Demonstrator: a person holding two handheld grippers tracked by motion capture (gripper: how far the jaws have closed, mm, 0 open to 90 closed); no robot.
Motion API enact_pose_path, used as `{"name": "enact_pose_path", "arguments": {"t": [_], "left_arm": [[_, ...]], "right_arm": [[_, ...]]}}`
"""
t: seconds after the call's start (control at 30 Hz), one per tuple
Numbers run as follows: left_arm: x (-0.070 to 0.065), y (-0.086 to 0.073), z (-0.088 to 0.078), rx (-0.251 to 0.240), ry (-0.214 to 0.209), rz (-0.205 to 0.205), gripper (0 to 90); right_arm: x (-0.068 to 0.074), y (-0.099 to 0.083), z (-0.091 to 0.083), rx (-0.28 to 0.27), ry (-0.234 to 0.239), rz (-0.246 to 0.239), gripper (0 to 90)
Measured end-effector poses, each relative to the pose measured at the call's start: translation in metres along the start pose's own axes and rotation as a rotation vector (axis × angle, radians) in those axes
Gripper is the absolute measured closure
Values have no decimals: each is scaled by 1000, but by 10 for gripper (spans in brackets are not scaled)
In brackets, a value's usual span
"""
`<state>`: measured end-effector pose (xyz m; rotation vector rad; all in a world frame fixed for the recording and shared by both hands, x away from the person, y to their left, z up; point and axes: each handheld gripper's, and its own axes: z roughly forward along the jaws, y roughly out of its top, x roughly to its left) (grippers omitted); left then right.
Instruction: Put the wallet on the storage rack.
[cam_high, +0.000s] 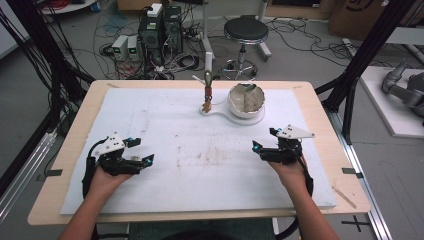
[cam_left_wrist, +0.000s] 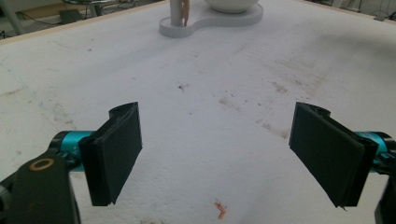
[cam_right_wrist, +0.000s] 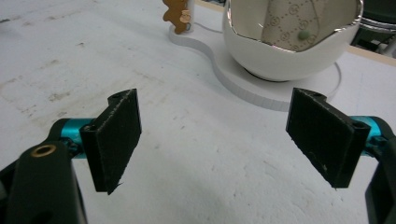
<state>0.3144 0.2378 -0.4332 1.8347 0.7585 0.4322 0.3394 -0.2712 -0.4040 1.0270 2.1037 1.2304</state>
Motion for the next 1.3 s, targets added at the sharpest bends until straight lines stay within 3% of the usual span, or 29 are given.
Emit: {"name": "enact_pose_path", "arguments": {"t": [0.27,0.6,1.3], "left_arm": [[-5,1,2,10,-6,24,171],[-3,0,2,10,-18,23,171],[-1,-1,1,22,1,12,171]], "right_arm": [[-6,-2,2,7,-13,-5,184],[2,-2,6,43,-9,-49,184],[2,-3,10,61,7,-37,184]]}}
